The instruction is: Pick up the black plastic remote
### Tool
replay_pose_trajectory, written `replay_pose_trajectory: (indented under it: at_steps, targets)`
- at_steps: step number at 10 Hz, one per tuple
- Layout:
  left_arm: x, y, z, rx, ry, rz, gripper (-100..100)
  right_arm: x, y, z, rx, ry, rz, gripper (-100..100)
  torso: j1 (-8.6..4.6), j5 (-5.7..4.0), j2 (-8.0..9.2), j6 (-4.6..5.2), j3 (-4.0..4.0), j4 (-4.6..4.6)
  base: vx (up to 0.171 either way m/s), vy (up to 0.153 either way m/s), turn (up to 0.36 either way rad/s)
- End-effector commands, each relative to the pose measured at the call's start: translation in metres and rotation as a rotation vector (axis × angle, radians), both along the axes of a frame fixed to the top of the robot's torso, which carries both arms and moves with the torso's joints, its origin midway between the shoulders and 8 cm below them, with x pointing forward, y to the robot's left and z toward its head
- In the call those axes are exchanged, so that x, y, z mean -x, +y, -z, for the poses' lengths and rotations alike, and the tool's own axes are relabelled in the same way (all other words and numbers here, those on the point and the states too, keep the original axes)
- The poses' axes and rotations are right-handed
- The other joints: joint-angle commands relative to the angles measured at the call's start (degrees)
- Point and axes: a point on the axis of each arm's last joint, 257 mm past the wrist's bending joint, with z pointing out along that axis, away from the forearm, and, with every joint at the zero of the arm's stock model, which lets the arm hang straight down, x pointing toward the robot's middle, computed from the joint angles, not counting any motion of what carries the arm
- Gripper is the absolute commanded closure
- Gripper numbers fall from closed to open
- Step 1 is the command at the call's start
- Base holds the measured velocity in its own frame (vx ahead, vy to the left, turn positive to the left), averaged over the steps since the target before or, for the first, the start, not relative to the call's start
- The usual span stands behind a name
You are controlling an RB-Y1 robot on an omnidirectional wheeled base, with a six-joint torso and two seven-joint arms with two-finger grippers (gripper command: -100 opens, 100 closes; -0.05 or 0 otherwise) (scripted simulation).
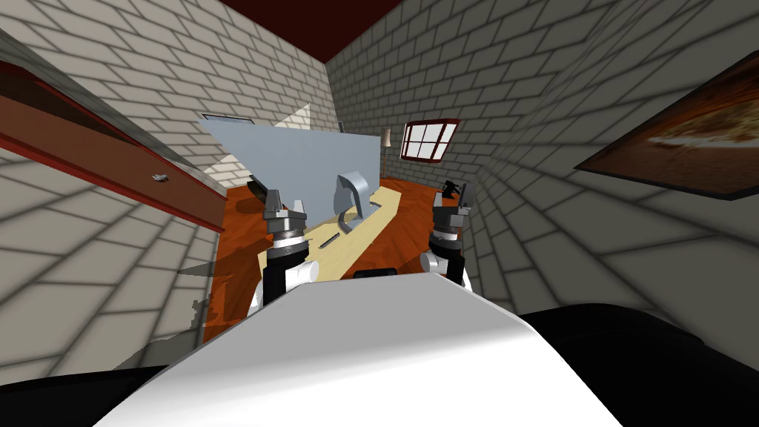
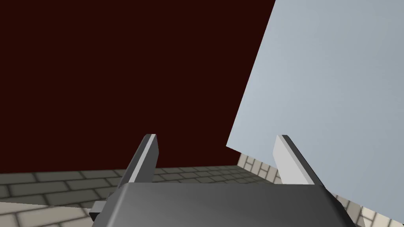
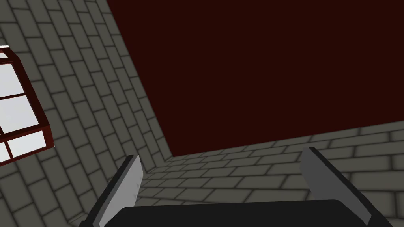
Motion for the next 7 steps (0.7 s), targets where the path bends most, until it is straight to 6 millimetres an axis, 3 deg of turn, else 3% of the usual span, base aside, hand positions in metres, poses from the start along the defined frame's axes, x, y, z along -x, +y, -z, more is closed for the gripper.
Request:
replay_pose_trajectory:
  at_steps: [1,7]
  targets:
    - [-0.005,-0.002,0.005,-0.022,0.023,0.013,-100,0.000,0.000,0.000,0.000,0.000,0.000,0,0.00,0.00,0.00,0.00,0.00,0.00,0.000,0.000,0.000]
    - [-0.049,0.001,0.057,-0.087,0.215,0.045,-100,0.000,0.000,0.000,0.000,0.000,0.000,0,0.00,0.00,0.04,0.00,0.02,0.01,-0.013,-0.005,0.003]
